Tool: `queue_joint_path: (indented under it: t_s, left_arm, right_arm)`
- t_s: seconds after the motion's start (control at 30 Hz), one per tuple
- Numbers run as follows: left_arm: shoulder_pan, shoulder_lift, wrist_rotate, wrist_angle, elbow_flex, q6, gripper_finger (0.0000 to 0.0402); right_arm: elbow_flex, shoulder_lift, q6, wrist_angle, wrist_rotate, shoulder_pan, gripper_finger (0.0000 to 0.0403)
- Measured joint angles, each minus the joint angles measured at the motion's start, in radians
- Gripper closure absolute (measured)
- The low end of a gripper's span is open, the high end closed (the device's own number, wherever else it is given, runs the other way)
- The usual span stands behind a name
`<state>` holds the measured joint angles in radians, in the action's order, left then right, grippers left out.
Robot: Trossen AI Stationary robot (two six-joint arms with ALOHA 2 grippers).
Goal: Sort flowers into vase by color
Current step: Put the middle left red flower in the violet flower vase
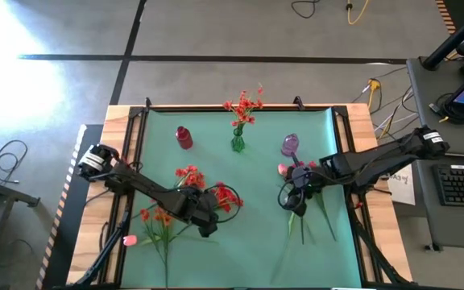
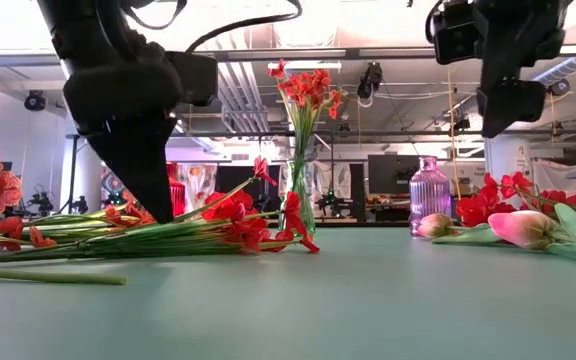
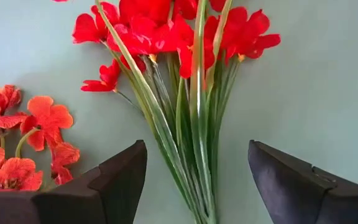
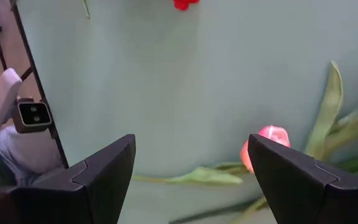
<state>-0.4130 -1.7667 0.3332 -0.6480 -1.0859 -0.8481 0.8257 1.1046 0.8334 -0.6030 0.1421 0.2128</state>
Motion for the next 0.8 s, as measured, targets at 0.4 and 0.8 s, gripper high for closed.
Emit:
queue_joint_path:
  t_s: [0.4,0.8]
  left_arm:
    - [0.007,-0.074,0.017,0.013,0.001,-0.002,0.0176]
    - [0.008,-0.091,0.025,0.032,0.0,-0.035,0.0334]
  right_arm:
    - [0.0,-0.08,0.087,-0.019,-0.001,0.111,0.0101]
    - [0.0,-0.201,0.043,0.106,-0.013,0.183,0.0101]
